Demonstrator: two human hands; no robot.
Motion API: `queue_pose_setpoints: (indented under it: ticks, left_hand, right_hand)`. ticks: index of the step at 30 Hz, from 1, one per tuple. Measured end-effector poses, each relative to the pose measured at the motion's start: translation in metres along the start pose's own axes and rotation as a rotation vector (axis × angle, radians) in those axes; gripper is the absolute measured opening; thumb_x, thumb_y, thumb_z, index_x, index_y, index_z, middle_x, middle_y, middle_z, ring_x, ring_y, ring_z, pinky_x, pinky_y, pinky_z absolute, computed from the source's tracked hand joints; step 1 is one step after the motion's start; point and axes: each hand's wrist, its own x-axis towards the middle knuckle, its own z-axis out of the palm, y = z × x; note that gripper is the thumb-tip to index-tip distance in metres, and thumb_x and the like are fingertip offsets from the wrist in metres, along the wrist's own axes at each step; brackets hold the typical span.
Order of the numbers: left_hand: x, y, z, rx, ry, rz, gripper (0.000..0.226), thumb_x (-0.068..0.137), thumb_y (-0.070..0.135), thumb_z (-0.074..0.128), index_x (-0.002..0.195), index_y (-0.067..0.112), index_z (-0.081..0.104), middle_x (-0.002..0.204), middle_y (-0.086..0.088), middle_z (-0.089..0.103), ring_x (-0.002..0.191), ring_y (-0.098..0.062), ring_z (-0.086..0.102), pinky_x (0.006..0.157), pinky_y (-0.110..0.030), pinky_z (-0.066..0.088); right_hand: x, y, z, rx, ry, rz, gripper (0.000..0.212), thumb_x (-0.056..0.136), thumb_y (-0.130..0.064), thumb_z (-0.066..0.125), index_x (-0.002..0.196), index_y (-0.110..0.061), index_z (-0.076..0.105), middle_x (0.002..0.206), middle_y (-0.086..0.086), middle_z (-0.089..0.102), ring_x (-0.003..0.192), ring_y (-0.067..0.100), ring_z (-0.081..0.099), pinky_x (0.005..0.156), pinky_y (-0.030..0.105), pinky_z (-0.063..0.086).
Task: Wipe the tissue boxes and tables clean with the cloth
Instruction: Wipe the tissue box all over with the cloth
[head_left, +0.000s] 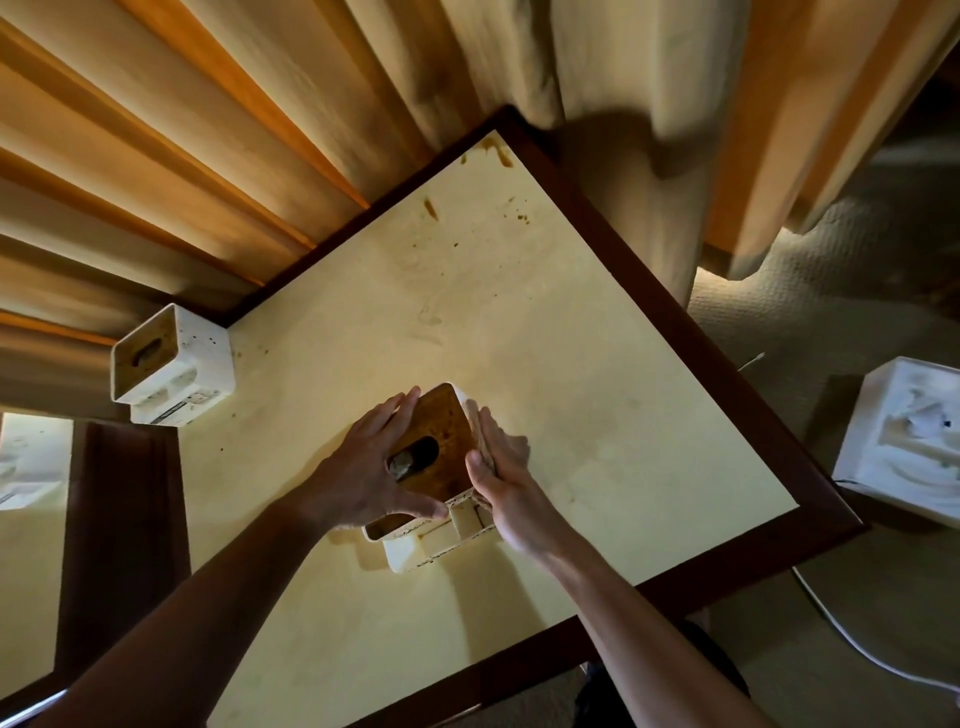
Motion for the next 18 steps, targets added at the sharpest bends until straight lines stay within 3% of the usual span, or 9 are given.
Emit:
queue_pose_setpoints:
  ticks: [2,4,7,9,10,12,13,15,18]
  left_hand:
    - [0.0,0.0,-0.001,-0.005,0.002,-0.004,0.143,0.034,0.088,0.078,0.134,0.072,-0.023,0.163,0.021,0.002,0.15,-0.018,0.009,0.113,-0.058,0.034]
    - [0.0,0.0,-0.001,-0.012,-0.001,-0.009,0.141,0.033,0.087,0.078,0.13,0.075,-0.023,0.163,0.021,0.002,0.151,-0.018,0.009,0.113,-0.058,0.034]
    - [-0.002,0.002,-0.002,-0.013,-0.002,-0.014,0.139,0.033,0.086,0.078,0.129,0.076,-0.023,0.163,0.021,0.001,0.151,-0.016,0.007,0.114,-0.058,0.032]
    - [-0.002,0.002,-0.002,-0.014,-0.002,-0.013,0.138,0.033,0.087,0.077,0.127,0.077,-0.023,0.163,0.022,0.001,0.15,-0.014,0.006,0.115,-0.057,0.031]
    - [-0.002,0.002,-0.002,-0.016,-0.004,-0.013,0.138,0.033,0.087,0.077,0.126,0.077,-0.024,0.163,0.022,0.001,0.15,-0.014,0.006,0.115,-0.057,0.031]
    - [-0.002,0.001,-0.001,-0.029,0.001,-0.01,0.138,0.034,0.086,0.079,0.126,0.078,-0.023,0.163,0.022,0.002,0.15,-0.015,0.007,0.115,-0.058,0.031]
    - [-0.002,0.001,-0.001,-0.037,0.005,-0.007,0.138,0.034,0.084,0.08,0.126,0.078,-0.022,0.162,0.023,0.003,0.15,-0.015,0.007,0.114,-0.058,0.032]
    - [-0.002,0.001,-0.001,-0.048,0.01,-0.006,0.138,0.035,0.082,0.082,0.127,0.079,-0.021,0.161,0.023,0.004,0.15,-0.015,0.008,0.113,-0.059,0.033]
    - [-0.002,0.0,0.0,-0.064,0.01,-0.004,0.138,0.035,0.081,0.083,0.129,0.078,-0.019,0.161,0.023,0.006,0.15,-0.016,0.009,0.113,-0.059,0.034]
  right_hand:
    - [-0.007,0.001,0.002,0.06,0.025,0.033,0.061,0.099,-0.048,0.028,0.154,-0.034,0.006,0.149,-0.003,0.025,0.146,0.016,0.014,0.122,0.043,0.01]
    - [-0.01,0.008,0.005,0.077,0.083,0.056,0.056,0.101,-0.047,0.029,0.152,-0.036,0.008,0.145,-0.01,0.033,0.138,0.008,0.028,0.117,0.034,0.022]
    - [-0.014,0.018,0.01,0.087,0.13,0.121,0.053,0.104,-0.045,0.027,0.153,-0.037,0.008,0.161,-0.012,0.006,0.148,0.006,0.002,0.123,0.042,0.008]
    - [-0.013,0.022,0.008,0.12,0.139,0.169,0.055,0.102,-0.052,0.027,0.154,-0.037,0.015,0.157,-0.016,0.01,0.145,0.004,0.008,0.122,0.039,0.011]
    - [-0.012,0.02,0.006,0.141,0.123,0.192,0.056,0.098,-0.058,0.026,0.15,-0.037,0.026,0.151,-0.018,0.02,0.14,0.004,0.02,0.119,0.036,0.019]
    - [-0.011,0.017,0.003,0.222,0.144,0.226,0.047,0.089,-0.069,0.029,0.116,-0.038,0.05,0.118,-0.017,0.046,0.108,-0.001,0.044,0.094,0.023,0.036]
    - [-0.009,0.018,0.001,0.268,0.18,0.248,0.04,0.091,-0.065,0.031,0.104,-0.034,0.052,0.103,-0.011,0.049,0.095,0.001,0.047,0.085,0.02,0.038]
    - [-0.002,0.022,-0.001,0.343,0.203,0.332,0.046,0.1,-0.056,0.03,0.122,-0.025,0.055,0.117,-0.002,0.055,0.109,0.01,0.053,0.095,0.025,0.041]
    - [0.011,0.022,0.0,0.344,0.228,0.422,0.062,0.098,-0.061,0.032,0.15,-0.027,0.035,0.15,-0.005,0.042,0.135,0.011,0.041,0.115,0.034,0.029]
